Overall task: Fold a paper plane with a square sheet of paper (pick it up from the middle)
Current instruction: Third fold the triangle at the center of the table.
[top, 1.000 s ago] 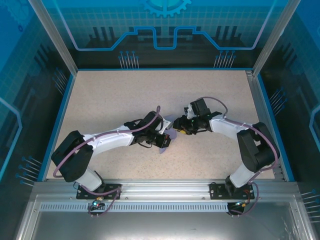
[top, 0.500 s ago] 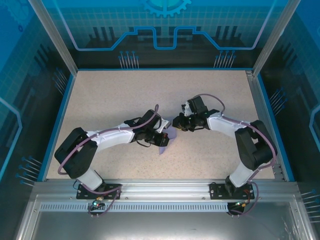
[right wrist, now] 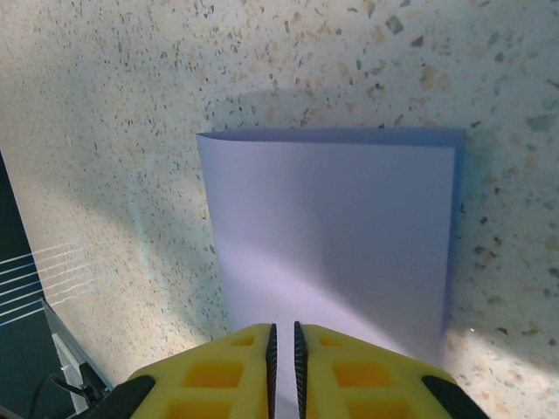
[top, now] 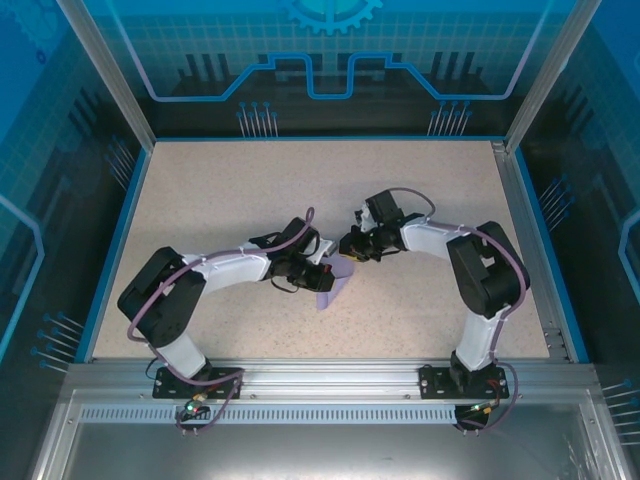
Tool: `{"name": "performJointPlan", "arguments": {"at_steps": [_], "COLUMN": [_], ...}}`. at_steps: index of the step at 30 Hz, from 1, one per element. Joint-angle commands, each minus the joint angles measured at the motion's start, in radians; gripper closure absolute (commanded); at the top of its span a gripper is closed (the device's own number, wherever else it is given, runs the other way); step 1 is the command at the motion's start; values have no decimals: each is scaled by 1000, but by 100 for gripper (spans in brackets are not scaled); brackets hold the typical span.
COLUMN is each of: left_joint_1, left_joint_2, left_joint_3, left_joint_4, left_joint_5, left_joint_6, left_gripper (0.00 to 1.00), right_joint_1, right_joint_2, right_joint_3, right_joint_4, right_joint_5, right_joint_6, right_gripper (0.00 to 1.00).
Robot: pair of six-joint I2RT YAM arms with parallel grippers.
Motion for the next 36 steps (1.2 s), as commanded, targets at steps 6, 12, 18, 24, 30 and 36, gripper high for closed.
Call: {"name": "performJointPlan", "arguments": {"at_steps": [6, 12, 18, 24, 30, 36], "left_joint_1": [28, 48, 59, 63, 67, 71], "left_joint_2": [30, 50, 67, 93, 101, 105], "left_joint_3": [24, 36, 53, 77, 83, 93], "left_joint_4": [-25, -43, -62, -87, -99, -99], "left_joint_5": [41, 35, 5, -25, -58, -77], "left_joint_6": [33, 49, 71, 97, 103, 107], "left_gripper": [96, 95, 94, 92, 92, 91], "right_joint_1": [17, 24, 31, 37, 40, 41], "right_joint_2": [86, 114, 127, 135, 142, 142], "right_joint_3": [46, 64, 73, 78, 81, 80], "right_joint_4": [-87, -129, -143, -155, -160, -166], "right_joint_5": [21, 60, 73, 82, 86, 88], "right_joint_6": [-74, -105, -113, -117, -118, -120], "right_gripper": [84, 85, 86, 86, 86, 86]}}
